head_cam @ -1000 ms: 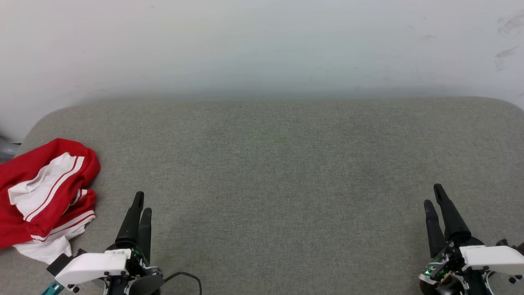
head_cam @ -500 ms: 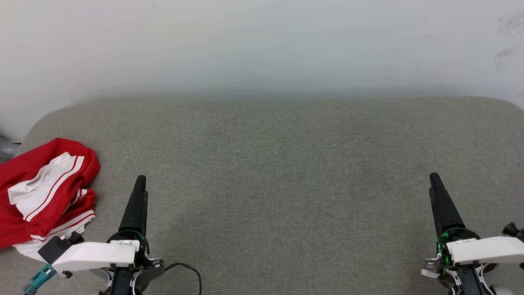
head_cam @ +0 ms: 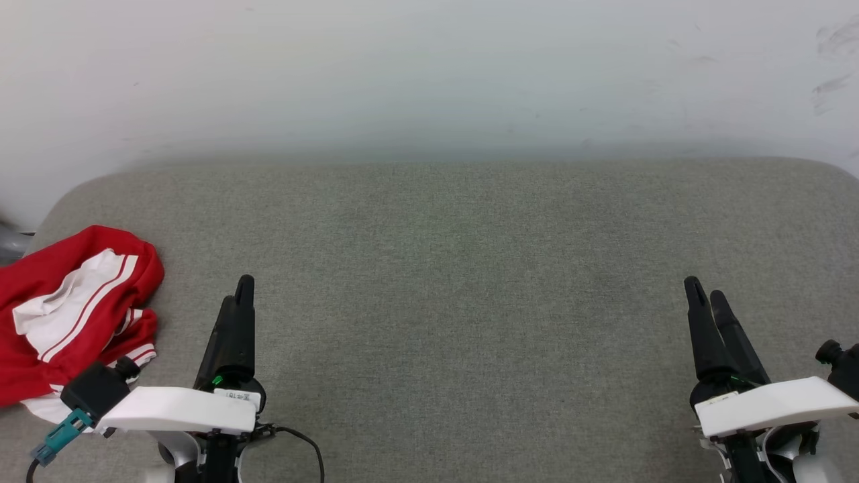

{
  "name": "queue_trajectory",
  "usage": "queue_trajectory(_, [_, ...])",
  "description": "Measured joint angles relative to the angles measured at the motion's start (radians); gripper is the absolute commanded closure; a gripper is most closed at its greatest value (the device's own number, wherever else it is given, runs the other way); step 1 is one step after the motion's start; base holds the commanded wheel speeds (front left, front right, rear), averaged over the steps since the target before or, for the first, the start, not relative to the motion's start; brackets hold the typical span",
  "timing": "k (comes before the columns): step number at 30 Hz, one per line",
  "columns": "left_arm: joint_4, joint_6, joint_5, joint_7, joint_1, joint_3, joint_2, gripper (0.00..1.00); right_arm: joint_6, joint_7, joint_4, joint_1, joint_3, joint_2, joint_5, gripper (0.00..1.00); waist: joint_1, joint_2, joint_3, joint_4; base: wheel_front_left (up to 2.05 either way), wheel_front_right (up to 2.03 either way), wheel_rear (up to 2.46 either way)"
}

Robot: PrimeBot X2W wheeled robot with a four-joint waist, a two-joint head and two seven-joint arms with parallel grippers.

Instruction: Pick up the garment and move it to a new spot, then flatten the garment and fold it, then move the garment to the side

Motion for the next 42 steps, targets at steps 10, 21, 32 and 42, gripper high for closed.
queue_trajectory(10, [-0.023, 0.0, 0.219, -0.029, 0.006, -0.021, 0.024, 0.0, 0.0, -0.028, -0.008, 0.003, -0.014, 0.01, -0.211, 0.0, 0.0, 0.0, 0.0, 0.0, 0.0, 0.0, 0.0])
queue_trajectory(21, [-0.033, 0.0, 0.45, -0.067, 0.013, -0.056, 0.047, 0.0, 0.0, -0.042, -0.025, 0.017, -0.016, 0.013, -0.423, 0.0, 0.0002, -0.0001, -0.002, 0.001, 0.0, 0.0, 0.0])
queue_trajectory(32, [-0.022, 0.0, 0.585, -0.097, 0.021, -0.068, 0.055, 0.0, 0.0, -0.025, -0.043, 0.027, -0.02, 0.013, -0.551, 0.0, 0.0001, 0.0, -0.005, 0.0, 0.0, 0.0, 0.0])
queue_trajectory(42, [0.004, 0.0, 0.684, -0.121, 0.022, -0.076, 0.054, 0.0, 0.0, -0.015, -0.052, 0.042, -0.026, 0.013, -0.642, 0.0, 0.0001, 0.0, -0.008, 0.001, 0.0, 0.0, 0.0])
